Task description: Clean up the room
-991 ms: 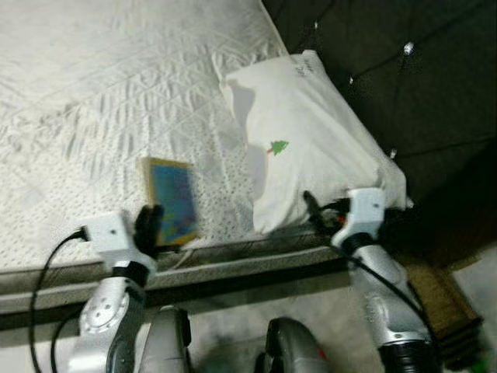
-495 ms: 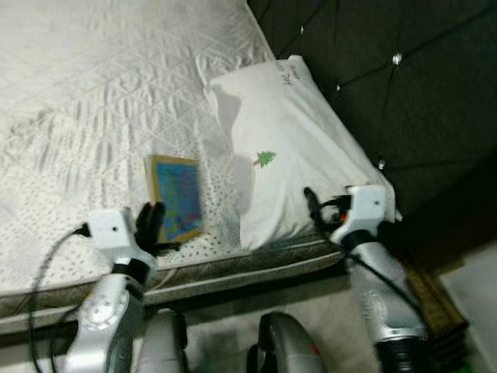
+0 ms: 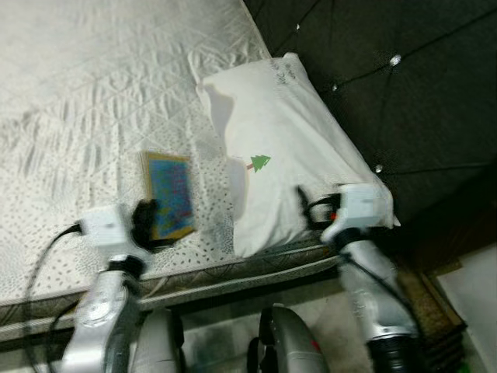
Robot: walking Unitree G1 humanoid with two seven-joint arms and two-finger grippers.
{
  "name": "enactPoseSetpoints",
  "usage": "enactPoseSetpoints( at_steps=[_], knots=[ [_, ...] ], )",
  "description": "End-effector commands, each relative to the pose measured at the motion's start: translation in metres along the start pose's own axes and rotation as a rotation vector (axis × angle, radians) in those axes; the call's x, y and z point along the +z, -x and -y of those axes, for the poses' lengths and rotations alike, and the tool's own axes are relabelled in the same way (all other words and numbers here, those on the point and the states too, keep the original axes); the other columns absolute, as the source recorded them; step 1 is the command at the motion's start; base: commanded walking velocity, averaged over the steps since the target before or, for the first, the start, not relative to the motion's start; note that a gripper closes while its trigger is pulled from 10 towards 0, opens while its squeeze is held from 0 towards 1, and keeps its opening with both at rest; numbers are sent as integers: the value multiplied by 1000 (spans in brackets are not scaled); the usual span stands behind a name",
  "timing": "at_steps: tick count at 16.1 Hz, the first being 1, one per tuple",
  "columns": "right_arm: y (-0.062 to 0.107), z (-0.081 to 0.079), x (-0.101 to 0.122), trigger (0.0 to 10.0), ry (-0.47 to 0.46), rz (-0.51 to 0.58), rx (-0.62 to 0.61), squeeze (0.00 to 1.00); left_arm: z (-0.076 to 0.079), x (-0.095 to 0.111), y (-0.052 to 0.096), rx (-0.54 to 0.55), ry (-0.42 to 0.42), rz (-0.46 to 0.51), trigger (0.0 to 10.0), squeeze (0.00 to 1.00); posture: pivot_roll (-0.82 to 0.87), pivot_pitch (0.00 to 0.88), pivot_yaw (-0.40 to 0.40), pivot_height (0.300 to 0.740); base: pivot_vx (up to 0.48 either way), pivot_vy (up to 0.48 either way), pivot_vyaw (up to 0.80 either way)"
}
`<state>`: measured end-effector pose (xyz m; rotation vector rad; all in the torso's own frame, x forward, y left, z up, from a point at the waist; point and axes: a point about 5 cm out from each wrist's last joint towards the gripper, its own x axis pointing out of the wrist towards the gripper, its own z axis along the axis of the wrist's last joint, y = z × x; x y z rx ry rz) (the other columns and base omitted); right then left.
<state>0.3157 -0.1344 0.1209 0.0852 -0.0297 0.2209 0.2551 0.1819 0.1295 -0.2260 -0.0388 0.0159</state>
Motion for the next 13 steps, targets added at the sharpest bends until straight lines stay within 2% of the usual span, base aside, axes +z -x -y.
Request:
enactPoseSetpoints(
  at_steps=[1, 3, 10, 13],
  knots=[
    [4, 9, -3, 10000, 4, -11, -24, 0, 2, 2, 1, -3, -3, 19, 10000, 0, -20, 223, -98, 619, 0, 0, 0],
    [3, 9, -3, 10000, 9, -12, -27, 0, 2, 2, 0, 1, -4, 23, 10000, 0, -23, 221, -98, 599, 0, 0, 0],
    [3, 8, -5, 10000, 58, -20, -9, 0, 1, 5, -3, 9, -11, 39, 10000, 0, -22, 207, -99, 599, 0, 0, 0],
    [3, 7, -6, 10000, 69, -23, -4, 0, 1, 6, -4, 11, -13, 43, 10000, 0, -21, 204, -98, 599, 0, 0, 669]
  ],
)
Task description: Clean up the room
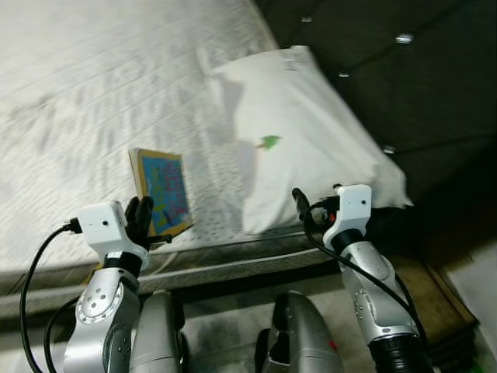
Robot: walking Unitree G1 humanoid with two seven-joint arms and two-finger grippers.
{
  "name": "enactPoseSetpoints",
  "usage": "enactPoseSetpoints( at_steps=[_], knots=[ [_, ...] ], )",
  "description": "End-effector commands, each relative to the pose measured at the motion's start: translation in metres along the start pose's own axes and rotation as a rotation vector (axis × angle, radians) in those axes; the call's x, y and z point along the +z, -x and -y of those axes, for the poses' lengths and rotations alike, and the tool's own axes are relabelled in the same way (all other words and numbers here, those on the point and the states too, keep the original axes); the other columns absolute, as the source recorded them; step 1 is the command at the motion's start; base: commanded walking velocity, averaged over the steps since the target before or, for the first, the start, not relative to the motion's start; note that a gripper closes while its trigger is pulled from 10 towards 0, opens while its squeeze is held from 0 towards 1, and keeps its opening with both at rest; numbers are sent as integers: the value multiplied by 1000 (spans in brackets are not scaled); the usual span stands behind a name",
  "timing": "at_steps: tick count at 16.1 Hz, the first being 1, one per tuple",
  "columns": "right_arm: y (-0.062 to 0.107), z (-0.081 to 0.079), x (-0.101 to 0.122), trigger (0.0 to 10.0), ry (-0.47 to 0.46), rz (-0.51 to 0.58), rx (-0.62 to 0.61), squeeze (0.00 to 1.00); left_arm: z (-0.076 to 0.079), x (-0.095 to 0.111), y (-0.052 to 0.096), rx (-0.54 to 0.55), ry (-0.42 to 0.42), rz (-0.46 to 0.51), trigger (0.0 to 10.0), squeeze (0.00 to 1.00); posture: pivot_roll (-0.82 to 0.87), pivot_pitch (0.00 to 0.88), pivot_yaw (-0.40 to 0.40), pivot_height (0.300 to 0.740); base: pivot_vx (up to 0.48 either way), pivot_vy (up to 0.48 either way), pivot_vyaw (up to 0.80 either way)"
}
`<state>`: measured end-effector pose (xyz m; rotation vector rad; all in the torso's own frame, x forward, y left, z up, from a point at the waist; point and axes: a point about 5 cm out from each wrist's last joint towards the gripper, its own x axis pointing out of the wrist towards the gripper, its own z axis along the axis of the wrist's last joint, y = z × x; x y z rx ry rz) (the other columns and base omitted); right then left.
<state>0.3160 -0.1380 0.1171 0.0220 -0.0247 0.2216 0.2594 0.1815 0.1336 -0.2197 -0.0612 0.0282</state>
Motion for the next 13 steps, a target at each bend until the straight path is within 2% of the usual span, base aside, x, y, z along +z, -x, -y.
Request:
enactPoseSetpoints(
  at_steps=[1, 6, 11, 13],
  knots=[
    [2, 3, -3, 10000, -9, -8, -9, 0, -1, 2, 0, 1, -8, 20, 10000, 0, -21, 202, -98, 599, 0, 0, 0],
    [2, 6, -3, 10000, -13, -3, -14, 0, -1, 2, 0, 1, -9, 21, 10000, 0, -22, 198, -96, 599, 0, 0, 0],
    [2, 6, -3, 10000, -14, -1, -13, 0, -1, 4, -2, -2, -9, 30, 10000, 0, -20, 203, -99, 560, 0, 0, 0],
    [2, 7, -4, 10000, -15, -6, -22, 0, -3, 7, -5, -6, 7, 33, 10000, 0, -25, 208, -100, 560, 0, 0, 0]
  ],
)
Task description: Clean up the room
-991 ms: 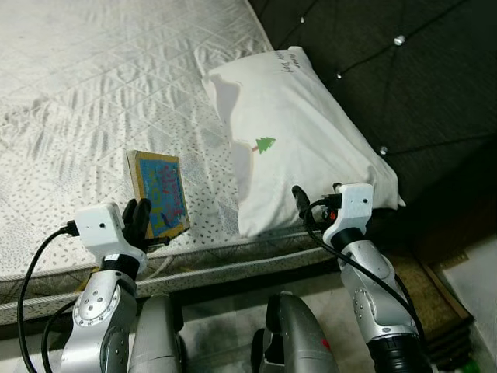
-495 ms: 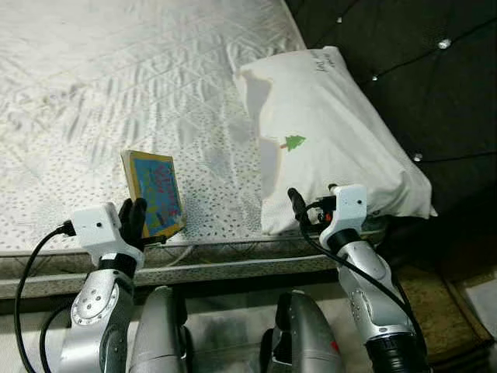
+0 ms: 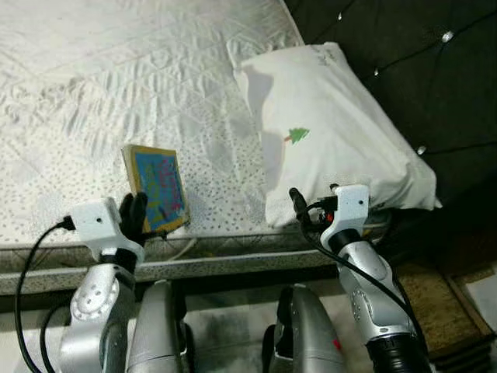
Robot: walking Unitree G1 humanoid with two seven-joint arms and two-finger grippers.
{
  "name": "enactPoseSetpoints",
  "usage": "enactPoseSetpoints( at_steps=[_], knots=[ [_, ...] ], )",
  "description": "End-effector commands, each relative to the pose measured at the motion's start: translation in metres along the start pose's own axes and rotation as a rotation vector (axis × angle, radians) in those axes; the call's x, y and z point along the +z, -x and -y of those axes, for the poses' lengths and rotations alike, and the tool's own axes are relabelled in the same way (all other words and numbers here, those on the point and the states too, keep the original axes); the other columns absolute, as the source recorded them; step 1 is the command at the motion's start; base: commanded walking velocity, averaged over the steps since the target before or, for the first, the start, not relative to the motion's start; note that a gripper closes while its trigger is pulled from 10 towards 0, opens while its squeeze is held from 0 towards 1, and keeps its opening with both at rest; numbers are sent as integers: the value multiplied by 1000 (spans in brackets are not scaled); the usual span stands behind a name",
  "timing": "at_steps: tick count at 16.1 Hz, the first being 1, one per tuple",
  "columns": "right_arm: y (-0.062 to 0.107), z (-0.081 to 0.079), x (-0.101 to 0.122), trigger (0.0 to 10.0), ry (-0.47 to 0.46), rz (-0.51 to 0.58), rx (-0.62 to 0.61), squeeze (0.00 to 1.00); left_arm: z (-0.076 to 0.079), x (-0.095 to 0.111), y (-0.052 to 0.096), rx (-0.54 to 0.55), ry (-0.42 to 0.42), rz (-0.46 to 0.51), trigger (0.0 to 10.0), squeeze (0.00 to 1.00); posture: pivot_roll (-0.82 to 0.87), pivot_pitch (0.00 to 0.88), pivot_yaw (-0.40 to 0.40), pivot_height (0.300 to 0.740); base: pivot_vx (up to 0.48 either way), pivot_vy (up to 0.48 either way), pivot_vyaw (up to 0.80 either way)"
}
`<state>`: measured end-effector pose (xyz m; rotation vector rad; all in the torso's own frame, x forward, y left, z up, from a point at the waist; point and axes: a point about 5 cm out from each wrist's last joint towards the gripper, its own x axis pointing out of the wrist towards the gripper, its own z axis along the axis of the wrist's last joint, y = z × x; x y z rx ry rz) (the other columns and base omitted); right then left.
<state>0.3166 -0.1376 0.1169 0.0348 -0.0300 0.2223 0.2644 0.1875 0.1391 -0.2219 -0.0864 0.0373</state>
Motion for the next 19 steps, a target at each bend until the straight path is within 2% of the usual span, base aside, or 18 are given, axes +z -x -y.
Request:
enactPoseSetpoints(
  at_steps=[1, 5, 6, 8, 12, 15, 19],
  knots=[
    [4, 8, -4, 10000, 0, -12, -24, 0, 1, 2, -2, -22, 15, 11, 10000, 0, -28, 209, -100, 560, 0, 0, 0],
    [7, 15, -2, 10000, 19, -10, -39, 0, 4, 11, -26, -78, 144, -3, 10000, 0, -64, 216, -108, 560, 0, 0, 0],
    [8, 16, -2, 10000, 22, -11, -41, 0, 5, 12, -28, -88, 154, -6, 10000, 0, -66, 216, -109, 560, 0, 0, 0],
    [12, 23, -1, 10000, 41, -16, -54, 0, 13, 18, -41, -142, 215, -32, 10000, 0, -86, 218, -113, 560, 0, 0, 0],
    [15, 28, 1, 10000, 58, -15, -63, 0, 19, 24, -51, -182, 239, -37, 10000, 0, -108, 218, -114, 560, 0, 0, 0],
    [17, 30, 3, 10000, 68, -14, -64, 0, 12, 24, -50, -158, 234, -16, 10000, 0, -111, 219, -116, 560, 0, 0, 0],
    [16, 27, 2, 10000, 72, -16, -53, 0, 10, 24, -46, -175, 230, -2, 10000, 0, -104, 220, -117, 560, 135, 0, 0]
  ],
)
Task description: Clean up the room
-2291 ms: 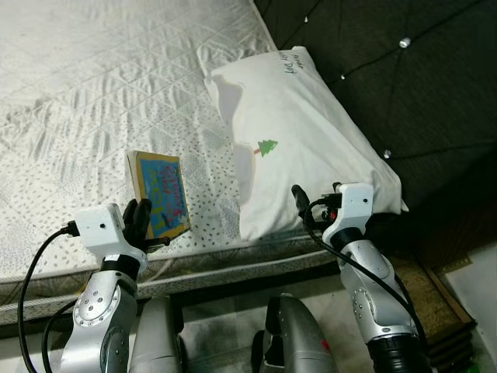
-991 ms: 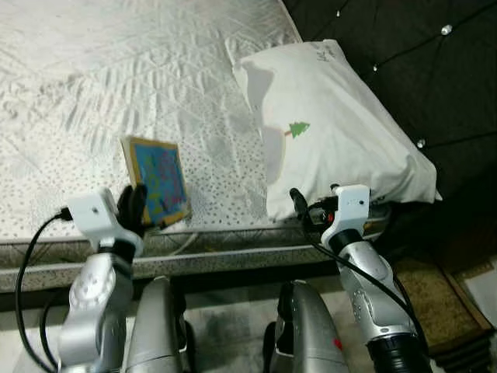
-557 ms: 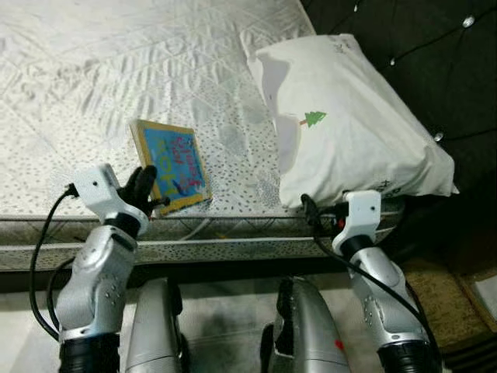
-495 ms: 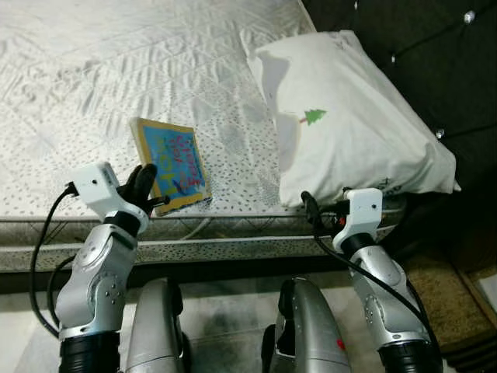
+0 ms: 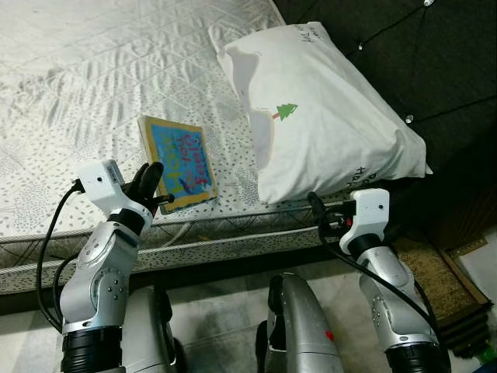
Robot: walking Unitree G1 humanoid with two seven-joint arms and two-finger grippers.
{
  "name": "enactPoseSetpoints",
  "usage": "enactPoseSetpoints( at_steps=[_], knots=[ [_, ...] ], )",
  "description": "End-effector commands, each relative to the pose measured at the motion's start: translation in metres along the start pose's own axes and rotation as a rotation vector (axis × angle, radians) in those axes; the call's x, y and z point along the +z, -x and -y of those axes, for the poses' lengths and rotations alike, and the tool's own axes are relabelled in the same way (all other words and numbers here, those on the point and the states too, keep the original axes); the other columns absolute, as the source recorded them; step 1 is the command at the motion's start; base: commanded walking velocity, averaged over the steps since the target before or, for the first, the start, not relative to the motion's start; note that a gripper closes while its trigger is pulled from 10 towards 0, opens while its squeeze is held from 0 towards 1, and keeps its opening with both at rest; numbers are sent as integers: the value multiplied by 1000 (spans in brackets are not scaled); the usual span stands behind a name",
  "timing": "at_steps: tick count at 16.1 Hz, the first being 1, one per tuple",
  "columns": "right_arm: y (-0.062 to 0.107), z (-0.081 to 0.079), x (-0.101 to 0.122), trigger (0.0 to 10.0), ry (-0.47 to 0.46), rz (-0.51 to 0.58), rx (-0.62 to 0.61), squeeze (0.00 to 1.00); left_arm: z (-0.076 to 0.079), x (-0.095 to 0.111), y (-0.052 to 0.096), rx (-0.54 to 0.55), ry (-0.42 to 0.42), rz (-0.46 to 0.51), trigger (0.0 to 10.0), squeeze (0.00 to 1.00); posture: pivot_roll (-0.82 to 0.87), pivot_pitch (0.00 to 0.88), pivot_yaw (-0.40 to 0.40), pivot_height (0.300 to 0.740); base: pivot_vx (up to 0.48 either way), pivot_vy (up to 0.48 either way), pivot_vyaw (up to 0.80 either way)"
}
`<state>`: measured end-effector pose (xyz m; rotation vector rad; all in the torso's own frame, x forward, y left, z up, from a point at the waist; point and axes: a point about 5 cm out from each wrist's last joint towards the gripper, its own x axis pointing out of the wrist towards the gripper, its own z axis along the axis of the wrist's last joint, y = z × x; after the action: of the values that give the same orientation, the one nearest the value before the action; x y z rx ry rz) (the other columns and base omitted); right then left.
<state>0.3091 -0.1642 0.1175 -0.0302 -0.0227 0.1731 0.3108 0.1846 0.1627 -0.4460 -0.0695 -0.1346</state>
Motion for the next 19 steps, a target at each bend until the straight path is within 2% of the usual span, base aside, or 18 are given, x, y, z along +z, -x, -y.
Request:
enactPoseSetpoints(
  at_steps=[1, 9, 15, 19],
  knots=[
    [2, 3, 0, 10000, 8, -2, -4, 0, 3, 5, 2, -27, -5, 34, 10000, 0, -102, 219, -117, 560, 326, 0, 0],
    [1, 2, 0, 10000, 12, -2, -2, 0, 6, 7, 0, -51, 4, 48, 10000, 0, -101, 213, -114, 560, 343, 0, 0],
    [-1, 3, -1, 10000, 21, 0, -6, 0, 0, -2, 2, 7, 17, 11, 10000, 0, -96, 210, -110, 560, 0, 0, 0],
    [0, 5, 0, 10000, 37, 4, -7, 0, 2, -26, 2, 30, 162, -109, 10000, 0, -109, 207, -109, 560, 0, 0, 0]
  ],
)
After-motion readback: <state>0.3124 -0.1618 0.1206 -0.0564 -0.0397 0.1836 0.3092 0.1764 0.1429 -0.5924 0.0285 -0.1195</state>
